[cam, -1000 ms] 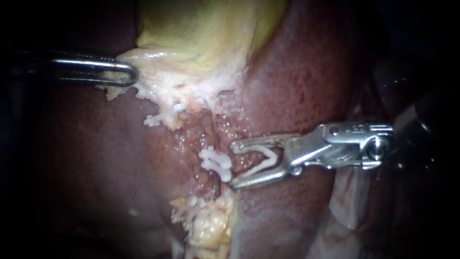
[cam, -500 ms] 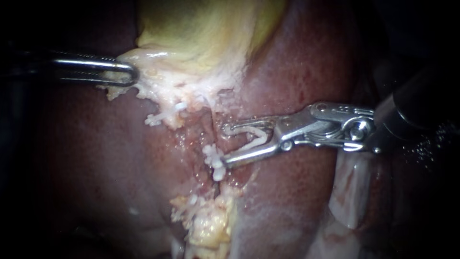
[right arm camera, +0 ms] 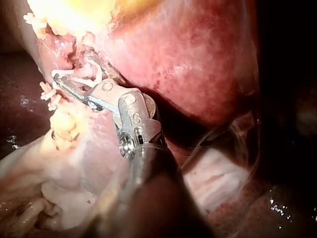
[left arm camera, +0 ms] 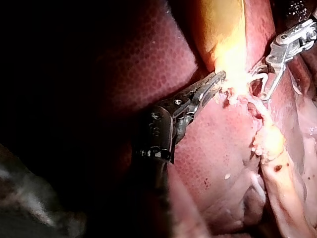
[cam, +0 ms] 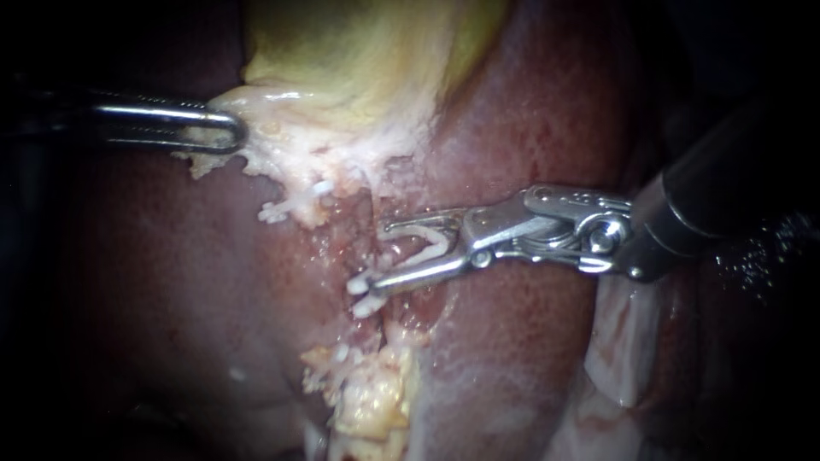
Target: Clipping third clip right tube
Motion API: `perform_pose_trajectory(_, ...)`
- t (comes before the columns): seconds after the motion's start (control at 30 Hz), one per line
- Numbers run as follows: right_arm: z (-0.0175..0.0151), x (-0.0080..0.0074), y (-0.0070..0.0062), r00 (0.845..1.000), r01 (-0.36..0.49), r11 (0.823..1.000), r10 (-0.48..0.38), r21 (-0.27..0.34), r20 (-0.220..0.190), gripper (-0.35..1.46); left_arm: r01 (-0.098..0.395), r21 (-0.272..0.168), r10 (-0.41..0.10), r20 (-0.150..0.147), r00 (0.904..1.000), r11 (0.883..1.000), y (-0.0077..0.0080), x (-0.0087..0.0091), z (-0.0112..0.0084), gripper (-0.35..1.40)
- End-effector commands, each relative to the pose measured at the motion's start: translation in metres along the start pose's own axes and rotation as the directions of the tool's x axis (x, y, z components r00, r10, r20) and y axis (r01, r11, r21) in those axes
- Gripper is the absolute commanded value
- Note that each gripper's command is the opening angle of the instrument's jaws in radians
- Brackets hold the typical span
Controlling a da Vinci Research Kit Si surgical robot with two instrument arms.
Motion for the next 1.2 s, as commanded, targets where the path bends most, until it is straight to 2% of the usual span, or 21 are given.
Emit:
perform_pose_trajectory(0.03,0.0001,0.0000,0.0000,1.000,-0.001,1.000,0.001,0.000,0.001,0.48,0.000,0.000,0.000,0.000,1.0000,1.000,0.0000,0.0000,0.0000,-0.35)
perform_pose_trajectory(0.47,0.0012,0.0003,0.0002,0.999,-0.036,0.999,0.036,0.006,-0.032,0.48,0.000,0.000,0.000,0.000,1.0000,1.000,0.0000,0.0000,0.0000,-0.35)
perform_pose_trajectory(0.87,0.0019,0.0006,0.0002,0.992,-0.081,0.996,0.084,0.032,-0.099,0.48,0.000,0.000,0.000,0.000,1.0000,1.000,0.0000,0.0000,0.0000,-0.35)
perform_pose_trajectory(1.03,0.0020,0.0008,-0.0002,0.990,-0.080,0.996,0.085,0.049,-0.111,0.48,0.000,0.000,0.000,0.000,1.0000,1.000,0.0000,0.0000,0.0000,-0.35)
perform_pose_trajectory(1.2,0.0021,0.0013,-0.0014,0.987,-0.081,0.992,0.093,0.101,-0.130,0.48,0.000,0.000,0.000,0.000,1.0000,1.000,0.0000,0.0000,0.0001,-0.35)
